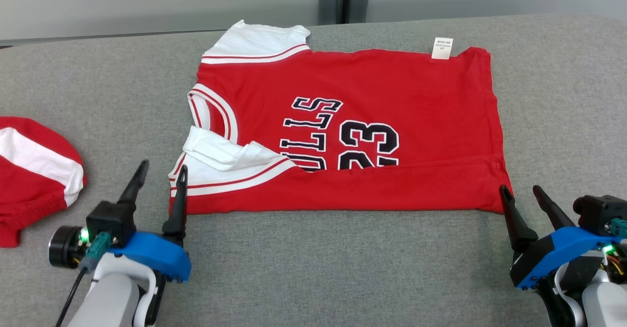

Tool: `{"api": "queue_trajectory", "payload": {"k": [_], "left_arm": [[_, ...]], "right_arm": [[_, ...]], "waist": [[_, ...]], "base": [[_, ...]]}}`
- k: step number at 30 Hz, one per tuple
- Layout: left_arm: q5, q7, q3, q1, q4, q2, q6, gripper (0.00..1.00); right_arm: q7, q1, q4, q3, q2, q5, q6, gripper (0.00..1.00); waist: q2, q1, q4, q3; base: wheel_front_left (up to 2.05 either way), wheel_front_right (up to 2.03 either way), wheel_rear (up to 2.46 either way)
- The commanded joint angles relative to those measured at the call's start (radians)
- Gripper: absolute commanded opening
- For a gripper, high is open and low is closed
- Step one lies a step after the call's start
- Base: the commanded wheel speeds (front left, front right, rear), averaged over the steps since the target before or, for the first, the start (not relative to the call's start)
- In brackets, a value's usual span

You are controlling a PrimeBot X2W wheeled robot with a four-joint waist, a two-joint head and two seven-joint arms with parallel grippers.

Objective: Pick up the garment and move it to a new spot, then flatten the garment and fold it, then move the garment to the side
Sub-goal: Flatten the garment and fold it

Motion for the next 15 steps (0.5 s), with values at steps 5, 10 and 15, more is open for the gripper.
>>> {"api": "queue_trajectory", "payload": {"k": [5, 10, 15], "left_arm": [[-0.016, 0.002, -0.002, 0.045, 0.012, 0.008, 0.0, 1.0], [-0.034, 0.02, -0.011, 0.056, 0.034, 0.003, -0.016, 1.0], [-0.052, 0.031, -0.018, 0.038, 0.08, -0.007, -0.037, 1.0]], "right_arm": [[0.004, -0.01, 0.028, -0.002, -0.002, -0.013, 0.0, 1.0], [-0.004, -0.035, 0.077, -0.005, -0.002, -0.011, 0.0, 1.0], [-0.014, -0.061, 0.122, 0.008, -0.002, -0.017, 0.0, 1.0]], "waist": [[0.0, 0.0, 0.001, 0.005], [0.0, 0.0, 0.004, 0.018], [0.0, 0.0, 0.002, 0.031]], "base": [[0.0, 0.0, 0.0], [0.0, 0.0, 0.0], [0.0, 0.0, 0.0]]}}
